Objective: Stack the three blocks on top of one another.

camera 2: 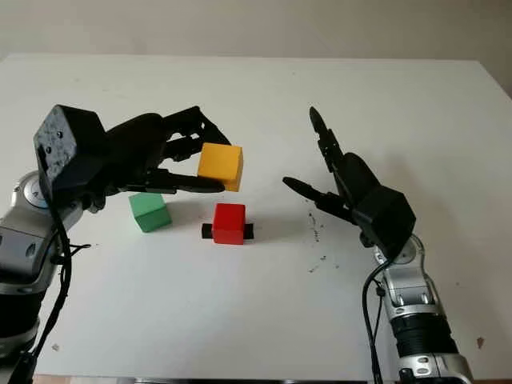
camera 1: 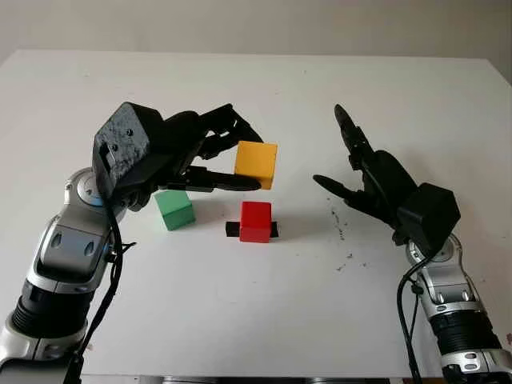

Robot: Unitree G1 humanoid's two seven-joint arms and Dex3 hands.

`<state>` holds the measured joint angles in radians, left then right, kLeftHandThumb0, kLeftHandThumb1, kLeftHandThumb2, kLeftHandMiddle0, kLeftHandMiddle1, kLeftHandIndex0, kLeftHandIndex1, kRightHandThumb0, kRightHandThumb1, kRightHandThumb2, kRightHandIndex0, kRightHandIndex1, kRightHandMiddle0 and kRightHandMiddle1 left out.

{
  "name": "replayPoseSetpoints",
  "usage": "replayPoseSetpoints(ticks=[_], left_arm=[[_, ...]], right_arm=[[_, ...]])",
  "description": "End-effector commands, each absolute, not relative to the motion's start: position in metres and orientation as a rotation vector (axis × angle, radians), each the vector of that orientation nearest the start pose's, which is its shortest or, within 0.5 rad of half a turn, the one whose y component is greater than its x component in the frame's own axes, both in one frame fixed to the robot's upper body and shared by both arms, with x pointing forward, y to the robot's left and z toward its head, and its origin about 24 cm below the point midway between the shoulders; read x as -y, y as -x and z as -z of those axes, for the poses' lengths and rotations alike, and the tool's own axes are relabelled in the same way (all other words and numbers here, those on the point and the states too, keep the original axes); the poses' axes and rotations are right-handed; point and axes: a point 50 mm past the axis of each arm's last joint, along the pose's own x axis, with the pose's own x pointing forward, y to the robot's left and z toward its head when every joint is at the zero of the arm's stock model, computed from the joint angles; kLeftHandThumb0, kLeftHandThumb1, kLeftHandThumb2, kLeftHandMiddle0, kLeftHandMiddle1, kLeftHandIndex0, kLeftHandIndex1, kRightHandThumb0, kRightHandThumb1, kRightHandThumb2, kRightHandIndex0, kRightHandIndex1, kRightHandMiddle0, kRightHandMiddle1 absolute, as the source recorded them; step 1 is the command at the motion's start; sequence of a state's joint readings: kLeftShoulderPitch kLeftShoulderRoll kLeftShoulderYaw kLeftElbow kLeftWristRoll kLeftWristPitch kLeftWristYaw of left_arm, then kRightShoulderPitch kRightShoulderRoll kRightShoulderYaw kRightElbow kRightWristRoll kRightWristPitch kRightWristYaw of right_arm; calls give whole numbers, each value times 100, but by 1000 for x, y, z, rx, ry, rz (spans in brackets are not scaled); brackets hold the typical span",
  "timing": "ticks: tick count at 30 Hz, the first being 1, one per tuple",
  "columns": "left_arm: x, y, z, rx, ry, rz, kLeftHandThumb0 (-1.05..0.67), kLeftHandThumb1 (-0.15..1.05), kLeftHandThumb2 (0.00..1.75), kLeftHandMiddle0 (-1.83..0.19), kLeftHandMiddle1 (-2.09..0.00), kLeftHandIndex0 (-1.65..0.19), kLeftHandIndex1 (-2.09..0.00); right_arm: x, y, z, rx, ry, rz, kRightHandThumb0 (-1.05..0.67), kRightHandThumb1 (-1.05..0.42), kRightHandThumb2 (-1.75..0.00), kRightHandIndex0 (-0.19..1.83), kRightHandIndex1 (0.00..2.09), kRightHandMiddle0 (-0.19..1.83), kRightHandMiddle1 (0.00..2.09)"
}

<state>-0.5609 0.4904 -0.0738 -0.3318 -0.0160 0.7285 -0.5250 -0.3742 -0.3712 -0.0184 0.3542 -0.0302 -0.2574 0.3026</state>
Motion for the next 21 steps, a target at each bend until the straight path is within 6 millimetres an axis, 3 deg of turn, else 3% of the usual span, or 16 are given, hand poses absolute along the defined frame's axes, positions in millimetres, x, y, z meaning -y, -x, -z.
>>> replayPoseSetpoints(ticks=[1, 11, 21], left_arm=[[-152, -301, -210, 31, -555, 502, -32, 105, 6, -20, -7, -24, -159], [-150, -301, -207, -50, -675, 488, -29, 105, 7, -23, -7, -21, -154], [-149, -303, -205, -76, -670, 499, -27, 105, 7, -21, -6, -20, -155]], right_arm=[[199, -318, -103, 236, 430, -298, -68, -105, -15, -18, 4, -11, 6], [198, -316, -102, 236, 454, -302, -69, -105, -16, -19, 5, -11, 6], [197, -316, -99, 236, 431, -328, -67, -105, -17, -19, 1, -14, 5]])
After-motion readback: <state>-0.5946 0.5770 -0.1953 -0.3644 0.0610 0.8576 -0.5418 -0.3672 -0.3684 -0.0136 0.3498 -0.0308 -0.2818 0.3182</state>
